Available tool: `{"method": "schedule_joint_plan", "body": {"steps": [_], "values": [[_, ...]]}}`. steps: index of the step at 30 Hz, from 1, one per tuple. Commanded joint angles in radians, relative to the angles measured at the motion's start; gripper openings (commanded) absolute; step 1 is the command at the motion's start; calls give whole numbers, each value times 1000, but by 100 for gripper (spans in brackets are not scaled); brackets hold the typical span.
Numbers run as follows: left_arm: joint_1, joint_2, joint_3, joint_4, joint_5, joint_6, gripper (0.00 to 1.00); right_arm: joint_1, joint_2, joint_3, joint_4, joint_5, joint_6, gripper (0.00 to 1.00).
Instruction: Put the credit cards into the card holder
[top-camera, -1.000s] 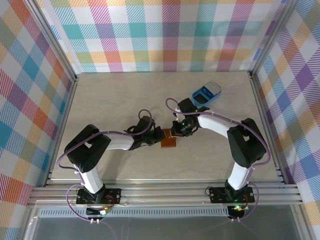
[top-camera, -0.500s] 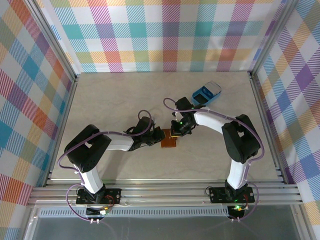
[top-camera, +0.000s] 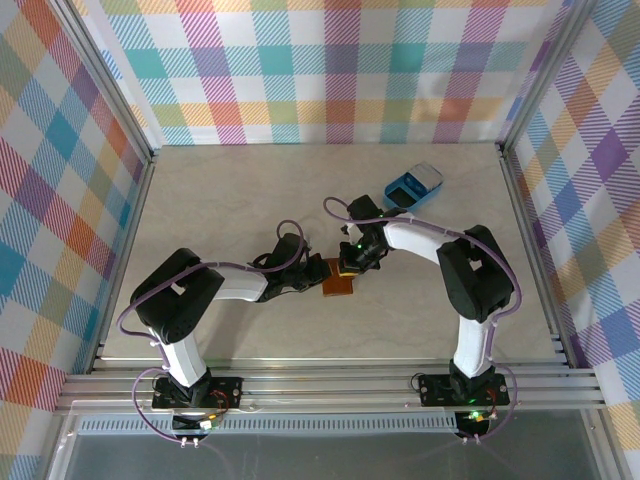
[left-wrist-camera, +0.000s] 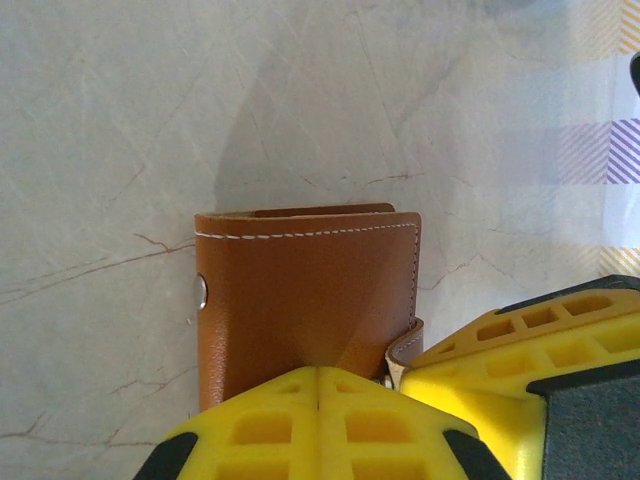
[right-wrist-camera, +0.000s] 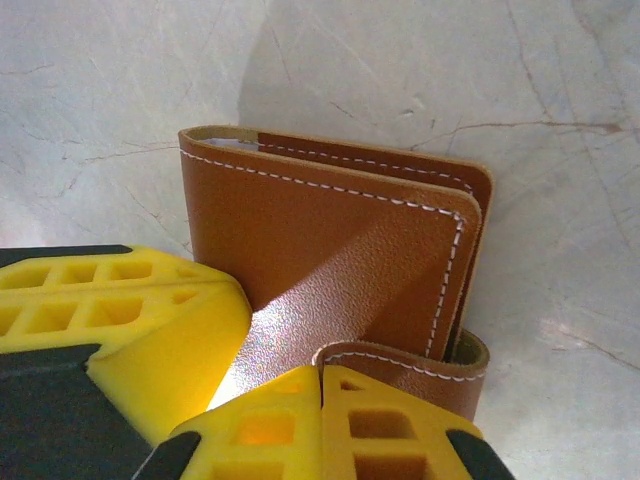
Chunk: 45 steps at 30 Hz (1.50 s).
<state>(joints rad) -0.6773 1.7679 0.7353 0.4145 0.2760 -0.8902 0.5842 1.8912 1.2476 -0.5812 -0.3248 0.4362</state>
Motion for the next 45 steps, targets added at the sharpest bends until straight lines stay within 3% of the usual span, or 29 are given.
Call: {"method": "schedule_joint_plan", "body": {"steps": [1, 28, 33, 35, 37, 41, 43, 45], "values": [[2, 34, -11, -26, 23, 2, 0, 14, 29, 21, -23, -22, 9, 0], [10, 32, -34, -3, 32, 2, 0, 46, 156, -10, -17, 98, 97, 0], [15, 13, -36, -8, 34, 7, 0, 44, 95, -19, -8, 104, 104, 1], [20, -10, -30, -29, 30, 27, 0, 38, 29, -6, -8, 94, 112, 14], [31, -48, -14, -77, 17, 61, 0, 21, -43, 25, -14, 76, 116, 36], [71, -159, 22, -181, -19, 152, 4, -57, -215, 45, -3, 77, 117, 52], [95, -235, 47, -252, -45, 226, 20, -126, -310, 8, 37, 64, 106, 64], [116, -334, 66, -341, -127, 322, 48, -200, -413, -60, 102, 90, 49, 72]]}}
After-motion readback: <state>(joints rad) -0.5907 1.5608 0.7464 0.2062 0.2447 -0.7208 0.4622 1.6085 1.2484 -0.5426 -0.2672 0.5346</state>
